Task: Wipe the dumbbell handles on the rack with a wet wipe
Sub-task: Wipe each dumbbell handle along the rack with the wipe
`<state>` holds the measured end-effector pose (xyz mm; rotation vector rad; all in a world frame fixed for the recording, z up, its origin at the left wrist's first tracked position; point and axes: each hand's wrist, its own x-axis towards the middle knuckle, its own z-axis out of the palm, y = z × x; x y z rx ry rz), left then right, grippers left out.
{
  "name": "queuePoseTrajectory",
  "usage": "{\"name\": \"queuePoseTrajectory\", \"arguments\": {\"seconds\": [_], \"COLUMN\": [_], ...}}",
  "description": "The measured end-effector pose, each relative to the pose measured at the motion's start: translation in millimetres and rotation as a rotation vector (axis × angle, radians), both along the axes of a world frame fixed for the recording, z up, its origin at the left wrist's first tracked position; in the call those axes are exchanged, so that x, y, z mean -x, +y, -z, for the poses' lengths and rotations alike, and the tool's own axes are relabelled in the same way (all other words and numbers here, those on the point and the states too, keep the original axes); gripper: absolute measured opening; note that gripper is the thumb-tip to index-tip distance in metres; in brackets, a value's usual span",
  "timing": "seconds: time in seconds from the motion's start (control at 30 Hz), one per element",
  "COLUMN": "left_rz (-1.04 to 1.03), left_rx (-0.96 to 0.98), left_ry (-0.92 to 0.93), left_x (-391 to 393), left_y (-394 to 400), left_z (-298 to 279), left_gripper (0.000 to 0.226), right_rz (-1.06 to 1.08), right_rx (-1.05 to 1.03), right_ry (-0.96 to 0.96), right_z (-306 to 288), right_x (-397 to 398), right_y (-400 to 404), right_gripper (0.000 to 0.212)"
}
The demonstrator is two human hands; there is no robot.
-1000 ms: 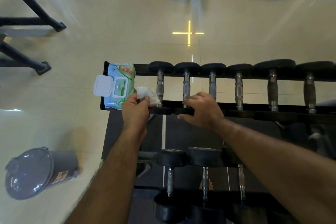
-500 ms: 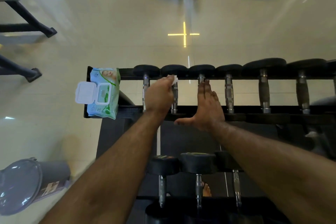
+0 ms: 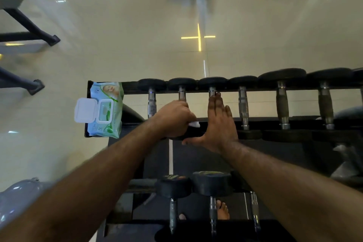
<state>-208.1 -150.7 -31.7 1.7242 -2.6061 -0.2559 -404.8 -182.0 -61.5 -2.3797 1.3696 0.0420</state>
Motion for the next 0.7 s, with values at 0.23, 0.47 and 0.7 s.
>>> {"name": "queuePoseTrajectory", "arguments": {"seconds": [0.23,0.47,0.7], "left_rz": [-0.234,0.007,-0.736], "left_rx": [0.35,-0.13,0.365], "left_ry": [0.022,0.193,0.409], "left_x": [-20,-28,-19], "left_y": [1,30,6], "left_z": [17,-5,-7], "left_gripper": [0.028,0.031,0.036], "right_rz": [0.009,0.002,0.005], "right_rx": [-0.006,-0.018,-0.003], "right_ry": [0.046,0.049,0.055], "right_z": [-4,-6,-5], "right_x": [-2,-2,-2], "right_y": [1,1,1], "right_gripper": [0.18,0.179,0.179]}}
